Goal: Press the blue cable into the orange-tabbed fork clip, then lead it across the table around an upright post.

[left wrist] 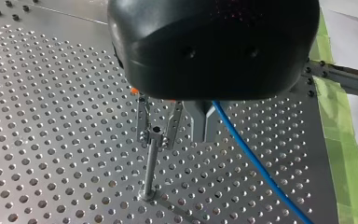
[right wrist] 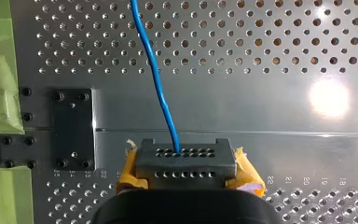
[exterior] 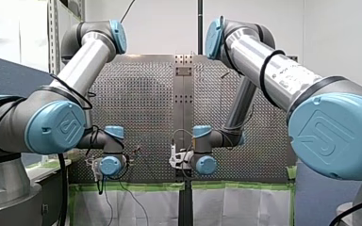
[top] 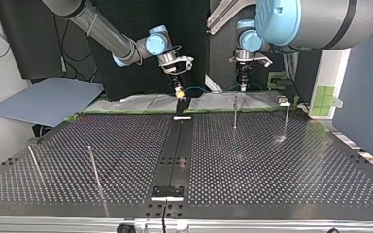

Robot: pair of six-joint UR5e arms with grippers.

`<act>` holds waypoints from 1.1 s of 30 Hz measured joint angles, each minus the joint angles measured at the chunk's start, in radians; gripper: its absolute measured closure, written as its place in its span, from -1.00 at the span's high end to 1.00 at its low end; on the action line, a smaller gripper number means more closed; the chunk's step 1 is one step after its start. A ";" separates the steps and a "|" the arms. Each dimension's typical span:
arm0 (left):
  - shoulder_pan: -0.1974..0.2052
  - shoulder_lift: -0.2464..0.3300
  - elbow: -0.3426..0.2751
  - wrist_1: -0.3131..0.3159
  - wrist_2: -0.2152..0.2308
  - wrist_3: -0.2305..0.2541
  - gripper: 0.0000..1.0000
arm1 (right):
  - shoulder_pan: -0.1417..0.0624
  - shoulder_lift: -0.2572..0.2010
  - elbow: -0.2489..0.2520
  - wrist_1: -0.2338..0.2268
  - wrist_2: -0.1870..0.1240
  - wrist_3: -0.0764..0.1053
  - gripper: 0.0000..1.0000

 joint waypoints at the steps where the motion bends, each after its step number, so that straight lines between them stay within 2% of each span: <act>1: 0.000 0.001 0.000 -0.001 0.000 0.000 -1.00 | 0.000 0.000 0.000 0.000 0.001 0.000 -1.00; 9: 0.012 0.002 0.024 0.008 0.000 -0.005 -1.00 | -0.002 0.000 -0.005 0.008 0.004 0.001 -1.00; 14: 0.022 0.002 0.052 -0.008 0.019 -0.003 -1.00 | -0.004 0.001 -0.005 0.011 0.009 0.001 -1.00; 24: 0.046 0.001 0.072 -0.029 0.030 0.001 -1.00 | -0.012 0.002 -0.006 0.016 0.047 -0.001 -1.00; 25: 0.048 0.001 0.074 -0.031 0.031 0.002 -0.94 | -0.014 0.002 -0.007 0.016 0.049 0.000 -1.00; 33: 0.064 0.000 0.104 -0.077 0.062 0.002 -0.89 | -0.016 0.003 -0.019 0.039 0.055 -0.012 -1.00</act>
